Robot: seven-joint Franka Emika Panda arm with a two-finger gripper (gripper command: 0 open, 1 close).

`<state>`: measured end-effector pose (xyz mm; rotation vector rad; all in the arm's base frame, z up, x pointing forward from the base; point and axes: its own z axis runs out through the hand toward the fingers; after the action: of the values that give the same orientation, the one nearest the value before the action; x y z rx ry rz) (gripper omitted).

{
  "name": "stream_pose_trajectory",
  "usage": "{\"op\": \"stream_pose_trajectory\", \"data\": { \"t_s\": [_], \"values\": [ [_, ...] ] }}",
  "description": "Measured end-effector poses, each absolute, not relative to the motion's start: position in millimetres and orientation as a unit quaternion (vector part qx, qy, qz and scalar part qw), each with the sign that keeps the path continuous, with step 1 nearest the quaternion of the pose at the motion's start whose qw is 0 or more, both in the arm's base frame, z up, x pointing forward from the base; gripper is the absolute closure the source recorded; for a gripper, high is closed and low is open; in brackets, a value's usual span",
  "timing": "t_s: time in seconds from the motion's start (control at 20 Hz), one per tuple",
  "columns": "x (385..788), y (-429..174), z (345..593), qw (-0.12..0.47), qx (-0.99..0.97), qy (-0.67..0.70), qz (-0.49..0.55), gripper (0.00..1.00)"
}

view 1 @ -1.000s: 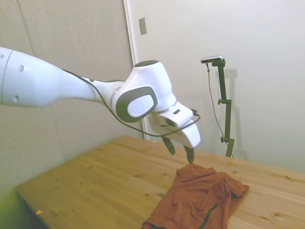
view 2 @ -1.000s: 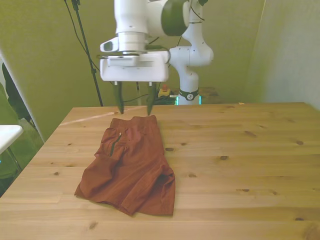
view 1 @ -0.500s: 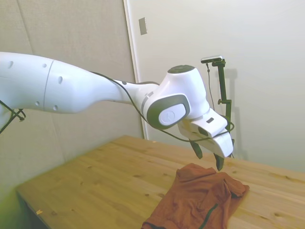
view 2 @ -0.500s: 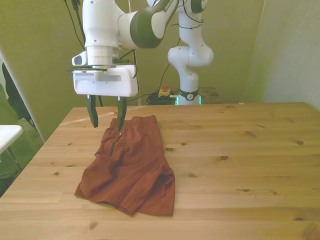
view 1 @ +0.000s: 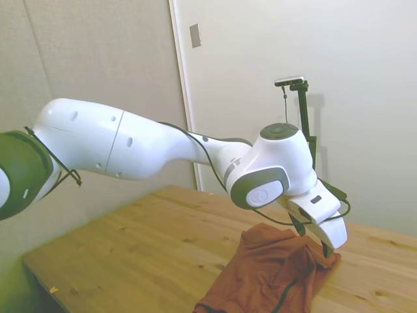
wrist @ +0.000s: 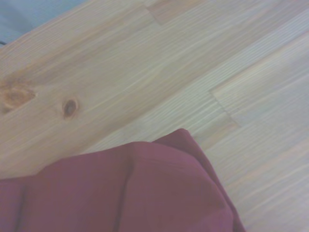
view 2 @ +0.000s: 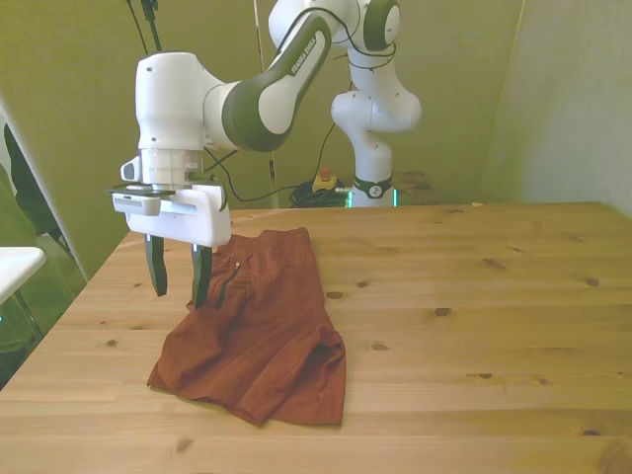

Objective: Unfold the shorts

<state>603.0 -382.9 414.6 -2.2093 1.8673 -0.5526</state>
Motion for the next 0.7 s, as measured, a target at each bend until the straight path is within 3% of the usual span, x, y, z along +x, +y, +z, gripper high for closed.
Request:
{"op": "stream_pose_trajectory", "data": {
  "t_s": [0.1, 0.15, 0.7],
  "values": [
    [608.8, -381.0, 407.0, 0.1, -0.743, 0.636, -0.182, 0.0],
    [610.3, -380.5, 403.7, 0.1, -0.743, 0.637, -0.18, 1.0],
    [621.4, -372.2, 377.6, 0.103, -0.745, 0.638, -0.163, 1.0]
  ]
}}
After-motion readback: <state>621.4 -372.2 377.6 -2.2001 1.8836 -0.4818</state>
